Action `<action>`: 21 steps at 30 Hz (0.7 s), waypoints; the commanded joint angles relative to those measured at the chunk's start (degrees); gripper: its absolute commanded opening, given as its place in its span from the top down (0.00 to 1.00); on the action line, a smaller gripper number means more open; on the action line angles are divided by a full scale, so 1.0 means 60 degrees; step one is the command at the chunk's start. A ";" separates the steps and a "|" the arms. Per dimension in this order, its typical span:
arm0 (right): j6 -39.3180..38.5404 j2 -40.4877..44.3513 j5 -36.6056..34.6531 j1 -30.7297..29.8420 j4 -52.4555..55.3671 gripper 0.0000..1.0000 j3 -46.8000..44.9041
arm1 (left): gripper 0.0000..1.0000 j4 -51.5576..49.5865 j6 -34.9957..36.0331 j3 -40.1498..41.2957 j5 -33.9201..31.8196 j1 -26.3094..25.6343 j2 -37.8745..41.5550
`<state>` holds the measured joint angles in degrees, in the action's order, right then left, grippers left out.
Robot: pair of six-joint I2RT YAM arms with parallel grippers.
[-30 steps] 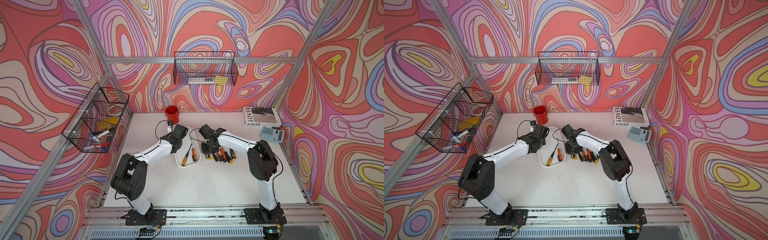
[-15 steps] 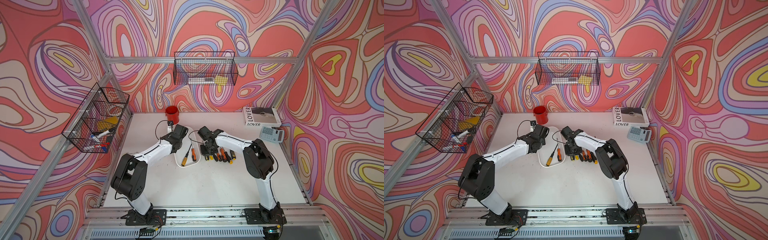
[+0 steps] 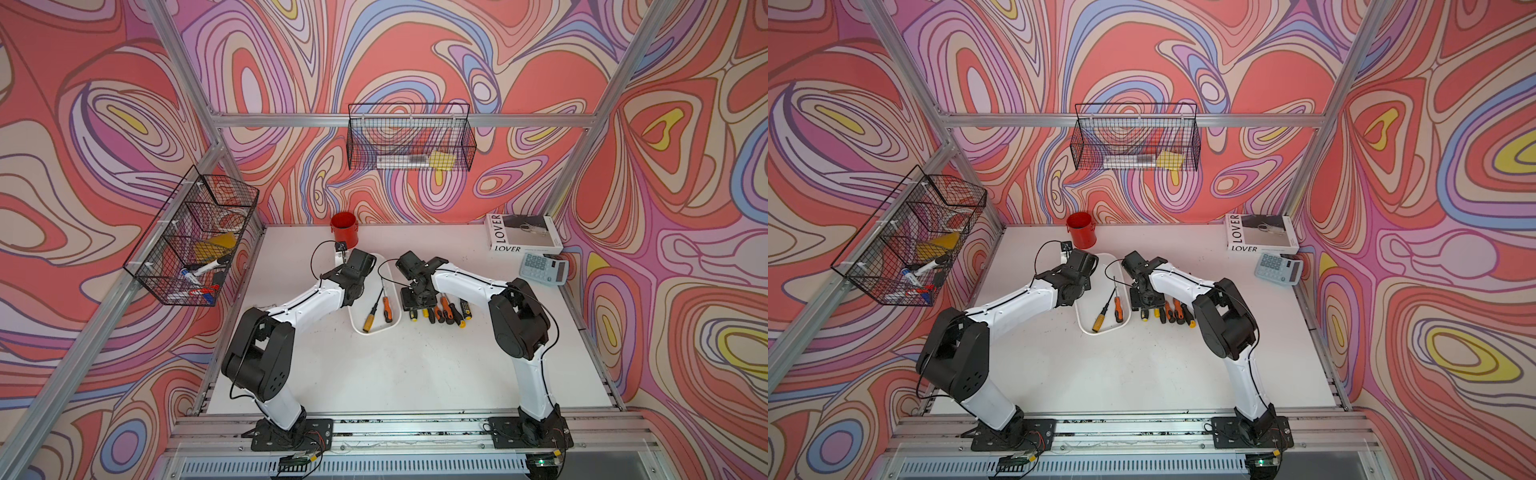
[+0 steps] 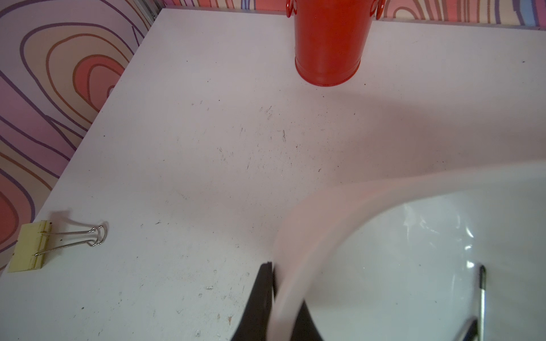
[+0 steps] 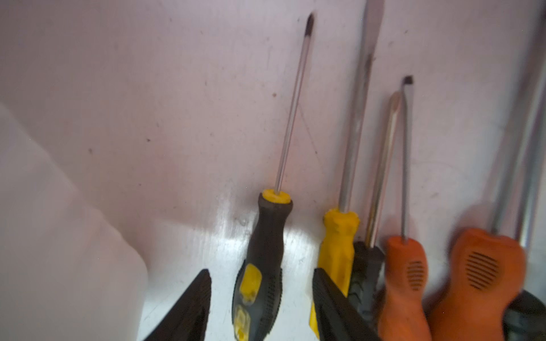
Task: Take out the screwdriver from the storage box
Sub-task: Place the screwdriver at the center of the board, then pick up the screwdriver from the storage box.
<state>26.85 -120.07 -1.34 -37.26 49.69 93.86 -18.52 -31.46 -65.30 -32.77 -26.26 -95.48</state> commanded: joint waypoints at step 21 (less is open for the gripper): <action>0.3444 0.2473 0.3121 -0.0451 -0.3279 0.38 -0.1461 | 1.00 -0.0317 -0.0053 -0.0166 -0.0192 -0.0009 -0.0106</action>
<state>41.98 -104.05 13.78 -38.74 33.19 86.02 -18.52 -31.59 -65.32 -32.73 -26.26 -95.48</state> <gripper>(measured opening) 0.619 0.100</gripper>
